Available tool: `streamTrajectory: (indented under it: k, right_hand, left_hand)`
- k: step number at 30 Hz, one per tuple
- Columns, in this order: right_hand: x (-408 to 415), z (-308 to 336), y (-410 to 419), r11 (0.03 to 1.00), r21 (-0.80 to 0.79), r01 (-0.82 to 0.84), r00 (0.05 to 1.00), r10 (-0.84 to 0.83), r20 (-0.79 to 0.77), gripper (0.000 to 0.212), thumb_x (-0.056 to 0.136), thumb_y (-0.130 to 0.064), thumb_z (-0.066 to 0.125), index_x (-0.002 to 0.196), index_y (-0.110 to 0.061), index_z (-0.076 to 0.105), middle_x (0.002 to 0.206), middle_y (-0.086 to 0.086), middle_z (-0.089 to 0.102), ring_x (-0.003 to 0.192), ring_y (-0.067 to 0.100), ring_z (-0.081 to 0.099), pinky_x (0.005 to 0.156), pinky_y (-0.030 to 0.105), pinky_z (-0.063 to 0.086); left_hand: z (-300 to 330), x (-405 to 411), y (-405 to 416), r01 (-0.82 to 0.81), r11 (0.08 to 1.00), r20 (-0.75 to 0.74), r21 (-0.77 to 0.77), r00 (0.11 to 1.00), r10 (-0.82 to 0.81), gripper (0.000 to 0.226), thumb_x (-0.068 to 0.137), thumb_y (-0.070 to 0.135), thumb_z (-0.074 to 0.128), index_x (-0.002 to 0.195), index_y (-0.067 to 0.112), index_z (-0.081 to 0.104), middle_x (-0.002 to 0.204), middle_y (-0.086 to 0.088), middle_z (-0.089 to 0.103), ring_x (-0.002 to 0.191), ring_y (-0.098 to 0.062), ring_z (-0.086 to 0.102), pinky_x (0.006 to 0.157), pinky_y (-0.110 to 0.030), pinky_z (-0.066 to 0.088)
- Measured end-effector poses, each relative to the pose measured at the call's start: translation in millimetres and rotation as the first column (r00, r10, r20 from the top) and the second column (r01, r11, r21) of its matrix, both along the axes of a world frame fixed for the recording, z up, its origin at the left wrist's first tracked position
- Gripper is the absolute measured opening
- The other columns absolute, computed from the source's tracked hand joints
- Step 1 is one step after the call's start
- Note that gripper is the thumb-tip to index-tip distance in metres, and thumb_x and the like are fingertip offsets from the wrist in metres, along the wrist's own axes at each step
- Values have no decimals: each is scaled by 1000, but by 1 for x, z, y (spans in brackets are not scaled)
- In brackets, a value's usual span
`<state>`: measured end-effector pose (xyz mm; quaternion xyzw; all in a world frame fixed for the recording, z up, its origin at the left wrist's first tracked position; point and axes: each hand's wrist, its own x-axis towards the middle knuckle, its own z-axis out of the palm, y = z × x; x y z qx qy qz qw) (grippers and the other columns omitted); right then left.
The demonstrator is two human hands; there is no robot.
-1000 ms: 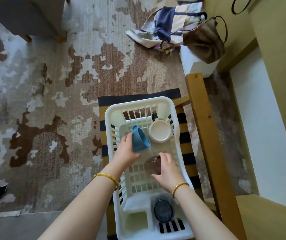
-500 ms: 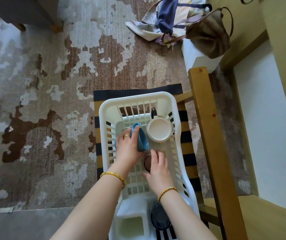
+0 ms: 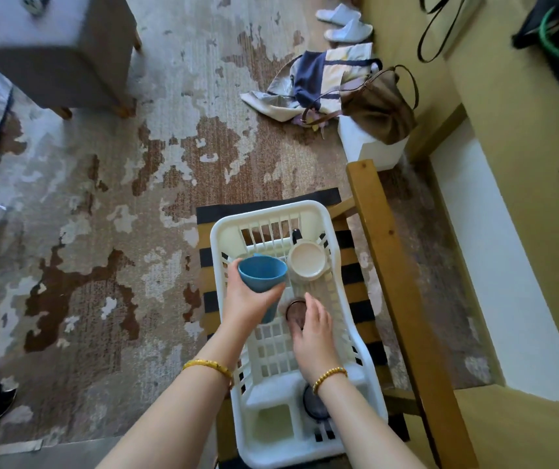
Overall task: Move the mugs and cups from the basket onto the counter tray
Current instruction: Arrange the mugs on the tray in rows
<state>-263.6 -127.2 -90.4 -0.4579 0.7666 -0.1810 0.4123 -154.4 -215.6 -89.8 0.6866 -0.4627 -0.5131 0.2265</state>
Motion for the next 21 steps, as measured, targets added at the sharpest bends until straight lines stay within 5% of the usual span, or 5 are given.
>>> streamTrajectory:
  k: [5, 8, 12, 17, 21]
  right_hand:
    - [8, 53, 0, 915, 156, 371, 783, -399, 477, 29, 101, -34, 27, 126, -28, 42, 131, 4, 52, 120, 18, 49, 102, 34, 38]
    - [10, 91, 13, 886, 187, 425, 673, -447, 590, 35, 98, -46, 29, 124, -29, 46, 123, 7, 59, 112, 22, 57, 98, 40, 44]
    - [15, 137, 45, 842, 93, 532, 548, -426, 720, 54, 82, -54, 53, 127, -30, 37, 123, 5, 57, 108, 22, 60, 94, 42, 49]
    - [9, 186, 87, 744, -94, 661, 602, -452, 658, 48, 84, -36, 65, 123, -28, 39, 117, 0, 58, 102, 15, 60, 66, 21, 51]
    - [-4, 214, 132, 634, -247, 732, 642, -521, 563, 36, 81, -42, 67, 109, -34, 45, 109, 1, 61, 93, 15, 64, 63, 21, 50]
  left_hand:
    - [55, -5, 2, 2, 998, -171, 61, 985, 9, 83, 66, 32, 82, 128, 27, 28, 117, 4, 44, 109, -13, 45, 79, -21, 45]
    - [96, -10, 11, 17, 990, -274, 139, 961, 22, 78, 69, 37, 79, 128, 26, 29, 123, 0, 45, 113, -18, 47, 93, -36, 49]
    - [149, -18, 36, 33, 976, -397, 214, 916, 56, 72, 71, 40, 77, 125, 21, 33, 117, -5, 51, 105, -22, 55, 93, -45, 51]
    - [200, -34, 71, 133, 960, -545, 245, 838, 23, 67, 74, 44, 73, 126, 15, 41, 119, -7, 57, 105, -24, 58, 93, -46, 50]
    - [226, -55, 110, 230, 931, -502, 284, 863, -61, 83, 72, 60, 66, 136, 16, 37, 131, -5, 51, 118, -25, 50, 100, -41, 41]
